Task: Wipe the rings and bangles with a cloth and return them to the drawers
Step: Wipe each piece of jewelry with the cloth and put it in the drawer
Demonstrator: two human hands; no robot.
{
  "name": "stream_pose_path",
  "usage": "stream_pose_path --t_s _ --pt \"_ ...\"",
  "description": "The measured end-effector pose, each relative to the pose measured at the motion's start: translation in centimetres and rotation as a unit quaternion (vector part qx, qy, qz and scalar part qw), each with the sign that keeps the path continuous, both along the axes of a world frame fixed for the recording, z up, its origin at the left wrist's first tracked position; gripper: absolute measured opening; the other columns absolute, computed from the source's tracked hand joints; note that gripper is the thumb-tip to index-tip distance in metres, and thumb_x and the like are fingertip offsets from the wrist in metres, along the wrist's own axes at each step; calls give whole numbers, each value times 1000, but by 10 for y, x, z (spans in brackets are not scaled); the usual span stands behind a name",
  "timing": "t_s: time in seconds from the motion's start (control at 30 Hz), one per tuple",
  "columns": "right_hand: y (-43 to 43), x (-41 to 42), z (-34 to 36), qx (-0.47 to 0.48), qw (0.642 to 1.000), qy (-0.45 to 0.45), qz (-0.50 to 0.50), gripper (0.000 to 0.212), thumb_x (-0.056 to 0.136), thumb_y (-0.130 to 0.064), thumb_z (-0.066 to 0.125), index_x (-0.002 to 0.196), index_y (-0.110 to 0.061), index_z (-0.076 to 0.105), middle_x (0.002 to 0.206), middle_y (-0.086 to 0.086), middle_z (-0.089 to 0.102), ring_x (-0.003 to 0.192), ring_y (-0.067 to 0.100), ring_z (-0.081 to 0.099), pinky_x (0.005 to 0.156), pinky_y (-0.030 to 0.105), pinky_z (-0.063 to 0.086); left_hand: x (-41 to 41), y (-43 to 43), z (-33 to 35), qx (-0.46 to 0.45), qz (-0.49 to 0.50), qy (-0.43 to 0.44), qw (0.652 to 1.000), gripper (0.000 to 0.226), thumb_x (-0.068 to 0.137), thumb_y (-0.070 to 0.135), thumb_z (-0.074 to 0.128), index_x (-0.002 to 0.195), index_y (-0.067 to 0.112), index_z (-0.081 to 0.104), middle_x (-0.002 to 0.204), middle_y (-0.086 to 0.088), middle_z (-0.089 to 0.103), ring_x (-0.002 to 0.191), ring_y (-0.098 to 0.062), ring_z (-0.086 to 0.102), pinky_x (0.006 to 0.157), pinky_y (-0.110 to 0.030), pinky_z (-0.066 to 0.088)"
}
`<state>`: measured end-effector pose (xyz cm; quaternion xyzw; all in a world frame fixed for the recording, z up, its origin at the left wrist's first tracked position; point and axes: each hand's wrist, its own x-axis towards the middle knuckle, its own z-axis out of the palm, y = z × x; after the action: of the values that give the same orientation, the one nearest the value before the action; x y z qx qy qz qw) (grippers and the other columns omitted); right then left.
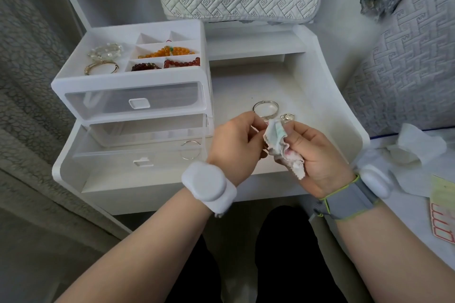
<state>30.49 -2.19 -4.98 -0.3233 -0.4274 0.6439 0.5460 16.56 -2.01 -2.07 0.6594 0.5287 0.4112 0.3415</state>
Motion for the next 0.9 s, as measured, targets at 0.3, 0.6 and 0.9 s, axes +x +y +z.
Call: stream_pose_path --t_s 0.3,0.6,0.9 --pt "-1 4 -5 74 995 44 45 42 67 -35 81 94 -5 69 93 27 61 77 28 59 71 33 50 -4 3 6 -131 -35 -188 973 13 89 8 59 77 7 54 51 -6 63 42 -13 58 44 -23 51" --pt "2 13 9 233 857 -403 -221 12 83 -15 63 72 -20 63 58 -4 60 52 8 50 52 19 43 -8 -2 7 6 -69 -55 996 15 89 16 60 74 17 58 67 -5 64 56 -11 60 57 -31 54" --pt "-4 9 7 399 704 -507 -296 16 85 -9 56 77 -10 69 65 0 63 60 17 54 53 34 46 -2 -5 3 -35 -125 -128 983 21 90 10 57 70 13 58 62 0 63 46 -5 48 45 -18 41"
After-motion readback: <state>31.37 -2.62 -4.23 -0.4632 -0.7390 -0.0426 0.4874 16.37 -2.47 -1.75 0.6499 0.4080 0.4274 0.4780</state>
